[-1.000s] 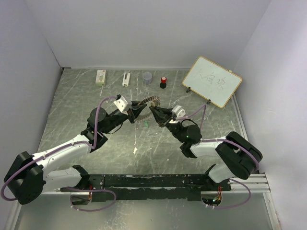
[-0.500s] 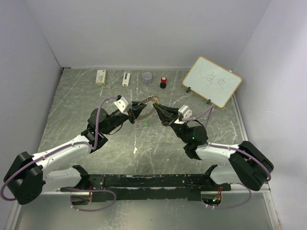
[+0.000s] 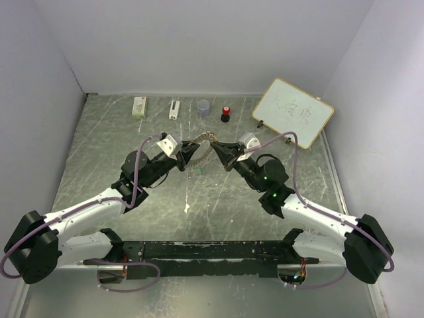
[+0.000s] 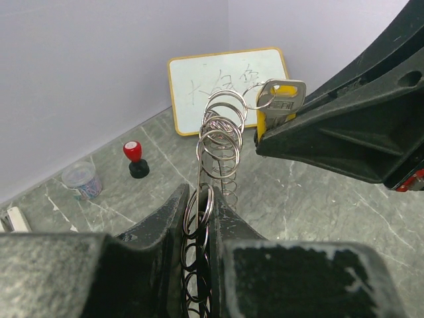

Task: Put the keys on the keyring

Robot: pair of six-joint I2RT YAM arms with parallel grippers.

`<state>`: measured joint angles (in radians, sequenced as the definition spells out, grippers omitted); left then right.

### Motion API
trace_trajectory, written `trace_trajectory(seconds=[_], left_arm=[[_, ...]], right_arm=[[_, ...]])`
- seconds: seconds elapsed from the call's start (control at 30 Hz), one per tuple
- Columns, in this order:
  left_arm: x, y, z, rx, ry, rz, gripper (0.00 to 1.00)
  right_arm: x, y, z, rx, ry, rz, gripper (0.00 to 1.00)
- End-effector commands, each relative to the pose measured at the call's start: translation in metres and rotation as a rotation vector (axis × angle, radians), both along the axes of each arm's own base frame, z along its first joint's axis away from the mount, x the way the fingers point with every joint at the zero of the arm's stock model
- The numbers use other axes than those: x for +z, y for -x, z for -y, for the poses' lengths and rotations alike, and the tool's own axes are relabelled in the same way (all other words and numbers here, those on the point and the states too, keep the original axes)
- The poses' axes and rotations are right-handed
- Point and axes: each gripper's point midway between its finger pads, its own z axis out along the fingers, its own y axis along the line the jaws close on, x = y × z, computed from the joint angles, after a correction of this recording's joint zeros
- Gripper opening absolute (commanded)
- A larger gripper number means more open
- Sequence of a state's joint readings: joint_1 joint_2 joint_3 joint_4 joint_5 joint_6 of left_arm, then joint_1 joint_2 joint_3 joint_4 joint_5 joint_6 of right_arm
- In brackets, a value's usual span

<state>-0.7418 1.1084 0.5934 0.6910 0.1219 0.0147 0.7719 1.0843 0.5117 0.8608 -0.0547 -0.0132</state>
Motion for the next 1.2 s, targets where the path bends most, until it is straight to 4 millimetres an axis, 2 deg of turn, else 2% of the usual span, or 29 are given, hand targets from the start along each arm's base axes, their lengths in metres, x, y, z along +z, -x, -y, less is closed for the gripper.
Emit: trace_trajectory(seconds=[0.0, 0.33, 0.6, 0.63, 0.67, 0.7, 0.73, 0.77, 0.8, 0.97, 1.17], left_arm=[[0.015, -0.004, -0.011, 0.057, 0.032, 0.041, 0.07], [-0.001, -0.01, -0.014, 0.09, 0.002, 0.017, 0.07], [-0.013, -0.016, -0.024, 0.142, -0.006, -0.005, 0.08], [-0.014, -0.016, -0.024, 0.144, -0.007, -0.006, 0.11], [-0.016, -0.015, -0.025, 0.143, -0.012, -0.01, 0.23], [-0.018, -0.015, -0.025, 0.142, -0.016, -0.012, 0.42], [-0.02, -0.014, -0.026, 0.139, -0.022, -0.016, 0.6], [-0.022, -0.013, -0.027, 0.139, -0.024, -0.018, 0.7], [-0.023, -0.012, -0.028, 0.139, -0.024, -0.018, 0.74], [-0.021, -0.005, -0.037, 0.146, -0.022, 0.003, 0.78], [-0.007, 0.002, -0.041, 0.136, -0.025, 0.055, 0.77]], right_arm=[[-0.004, 0.0, 0.0, -0.002, 0.079, -0.084, 0.0], [0.007, 0.014, 0.001, 0.048, 0.21, -0.138, 0.0], [0.014, 0.013, 0.004, 0.034, 0.3, -0.238, 0.0], [0.014, 0.012, 0.004, 0.033, 0.316, -0.257, 0.0], [0.014, 0.011, 0.004, 0.029, 0.337, -0.279, 0.0], [0.028, 0.008, 0.002, 0.028, 0.339, -0.28, 0.0], [0.023, 0.008, 0.002, 0.027, 0.376, -0.319, 0.0], [0.022, 0.007, 0.001, 0.03, 0.402, -0.345, 0.0], [0.022, 0.007, -0.001, 0.034, 0.422, -0.366, 0.0], [0.016, 0.003, -0.003, 0.034, 0.495, -0.446, 0.0], [0.005, 0.002, -0.002, 0.033, 0.591, -0.531, 0.0]])
